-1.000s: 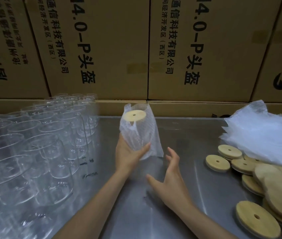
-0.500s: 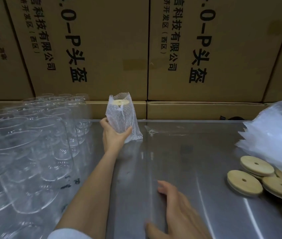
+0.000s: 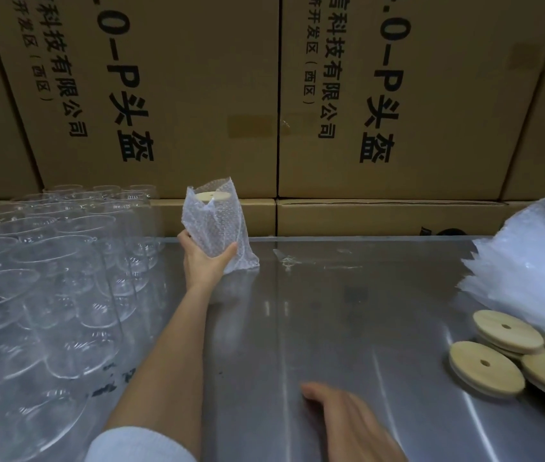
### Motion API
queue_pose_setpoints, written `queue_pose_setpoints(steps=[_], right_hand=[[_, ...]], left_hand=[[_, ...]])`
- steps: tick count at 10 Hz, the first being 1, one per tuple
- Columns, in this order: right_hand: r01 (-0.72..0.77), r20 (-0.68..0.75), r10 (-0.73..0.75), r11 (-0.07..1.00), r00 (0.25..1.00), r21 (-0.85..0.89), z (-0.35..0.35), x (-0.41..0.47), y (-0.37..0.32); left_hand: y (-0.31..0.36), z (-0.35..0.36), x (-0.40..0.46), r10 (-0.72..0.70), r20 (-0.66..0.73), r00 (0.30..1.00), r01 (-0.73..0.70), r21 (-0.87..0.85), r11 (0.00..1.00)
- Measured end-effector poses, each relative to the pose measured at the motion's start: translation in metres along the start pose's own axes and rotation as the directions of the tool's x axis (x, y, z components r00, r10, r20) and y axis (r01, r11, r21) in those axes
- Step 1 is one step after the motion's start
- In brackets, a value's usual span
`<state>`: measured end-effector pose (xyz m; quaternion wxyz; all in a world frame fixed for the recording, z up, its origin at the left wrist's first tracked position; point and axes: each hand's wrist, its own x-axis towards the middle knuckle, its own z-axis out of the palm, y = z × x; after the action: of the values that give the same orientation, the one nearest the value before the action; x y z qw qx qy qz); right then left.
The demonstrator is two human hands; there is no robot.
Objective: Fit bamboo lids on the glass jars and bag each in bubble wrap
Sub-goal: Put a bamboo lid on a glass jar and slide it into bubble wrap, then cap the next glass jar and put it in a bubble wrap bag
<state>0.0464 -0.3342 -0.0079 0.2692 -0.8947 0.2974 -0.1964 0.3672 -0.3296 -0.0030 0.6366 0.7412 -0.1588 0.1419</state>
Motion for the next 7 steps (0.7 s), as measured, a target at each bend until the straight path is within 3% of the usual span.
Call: queue_pose_setpoints(steps=[1, 2, 3, 5, 7], right_hand=[[0.066, 0.037, -0.065, 0.997, 0.997, -0.03, -0.004, -0.007, 0.004], [0.288, 0.189, -0.262, 0.949, 0.946, -0.126, -0.019, 0.002, 0.019], [0.261, 0.258, -0.226, 0.959, 0.939, -0.109, -0.032, 0.007, 0.018], [0.318, 0.202, -0.309, 0.948, 0.929, -0.01, -0.025, 0.001, 0.023], [0.306, 0.135, -0.3, 0.952, 0.944, -0.024, -0.021, -0.002, 0.023]], left_hand=[[0.001, -0.001, -0.003, -0.016, -0.009, 1.0, 0.015, -0.021, 1.0], [0.005, -0.003, -0.011, -0.037, -0.034, 0.999, 0.036, -0.037, 0.999], [0.013, -0.006, -0.025, -0.065, -0.1, 0.993, 0.06, -0.055, 0.997], [0.036, -0.011, -0.077, -0.068, -0.164, 0.984, 0.067, -0.012, 0.998], [0.067, -0.022, -0.151, -0.043, -0.083, 0.996, 0.046, 0.037, 0.998]])
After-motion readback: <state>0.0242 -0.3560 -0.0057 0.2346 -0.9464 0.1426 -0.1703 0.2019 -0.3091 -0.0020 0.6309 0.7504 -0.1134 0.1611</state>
